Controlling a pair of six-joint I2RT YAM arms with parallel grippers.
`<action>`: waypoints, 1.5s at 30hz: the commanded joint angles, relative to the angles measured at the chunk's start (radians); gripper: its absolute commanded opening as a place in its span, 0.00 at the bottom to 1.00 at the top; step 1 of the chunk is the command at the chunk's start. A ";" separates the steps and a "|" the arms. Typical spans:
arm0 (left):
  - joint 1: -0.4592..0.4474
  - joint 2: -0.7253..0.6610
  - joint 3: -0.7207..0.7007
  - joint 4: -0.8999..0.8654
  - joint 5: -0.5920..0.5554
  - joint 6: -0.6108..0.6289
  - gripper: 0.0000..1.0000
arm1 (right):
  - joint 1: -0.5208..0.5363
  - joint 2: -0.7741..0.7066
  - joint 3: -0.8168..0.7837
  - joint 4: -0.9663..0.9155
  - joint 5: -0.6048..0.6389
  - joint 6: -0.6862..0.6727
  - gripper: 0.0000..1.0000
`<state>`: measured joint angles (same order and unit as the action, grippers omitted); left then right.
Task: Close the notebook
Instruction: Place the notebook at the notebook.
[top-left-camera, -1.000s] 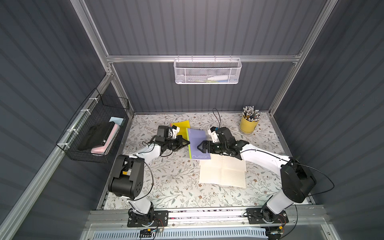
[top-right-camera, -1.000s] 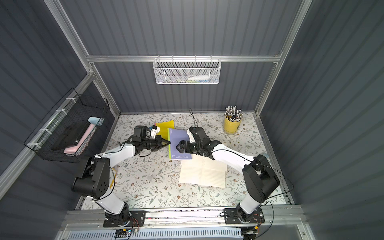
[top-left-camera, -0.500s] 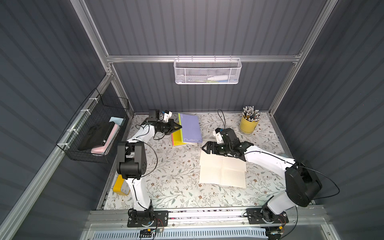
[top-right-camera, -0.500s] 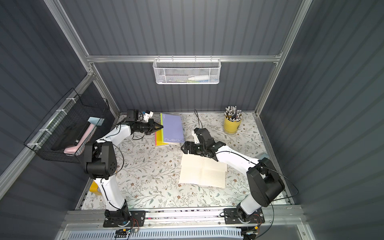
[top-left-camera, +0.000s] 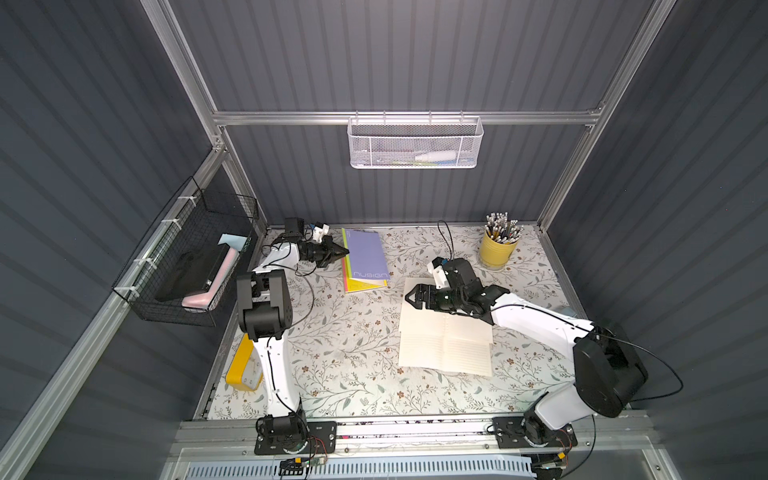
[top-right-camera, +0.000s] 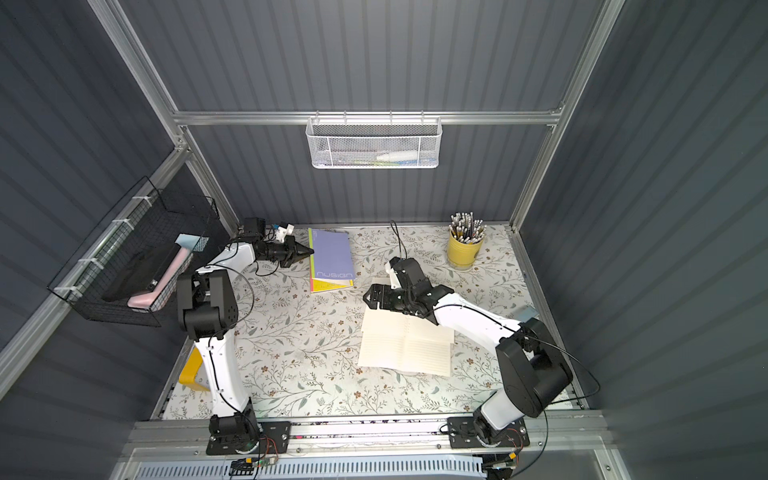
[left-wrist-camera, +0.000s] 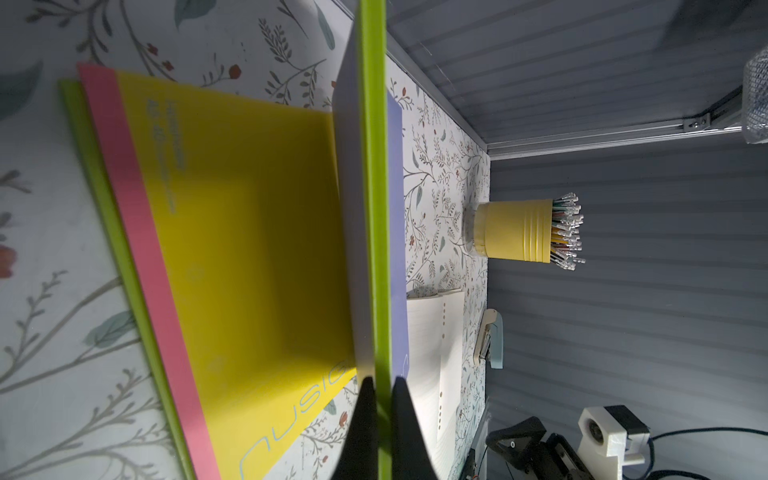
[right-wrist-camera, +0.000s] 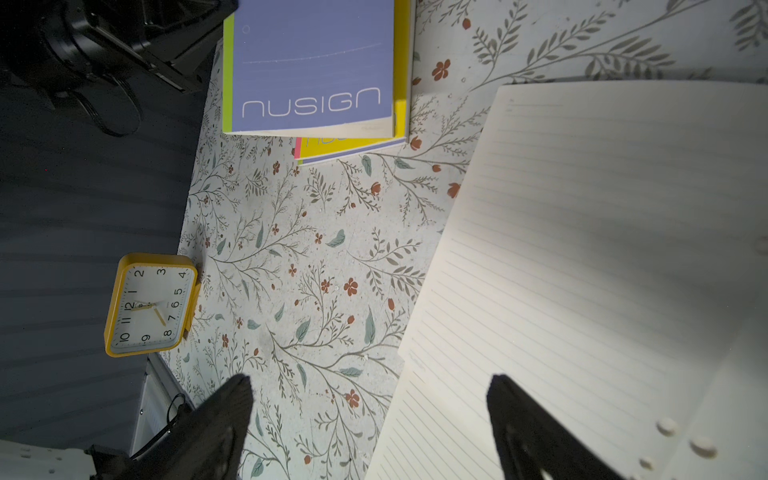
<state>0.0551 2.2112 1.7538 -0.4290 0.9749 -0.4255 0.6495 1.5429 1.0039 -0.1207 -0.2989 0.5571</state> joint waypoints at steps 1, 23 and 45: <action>0.003 0.037 0.070 -0.042 0.044 0.035 0.00 | -0.012 -0.027 -0.001 0.012 -0.005 0.009 0.91; 0.034 0.141 0.147 -0.168 -0.003 0.113 0.00 | -0.057 -0.002 0.037 0.004 -0.040 -0.012 0.99; 0.049 0.176 0.134 -0.199 -0.022 0.158 0.00 | -0.093 0.077 0.156 0.021 -0.123 -0.034 0.99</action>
<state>0.1001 2.3684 1.8786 -0.5911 0.9592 -0.3088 0.5625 1.6135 1.1351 -0.1207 -0.3859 0.5304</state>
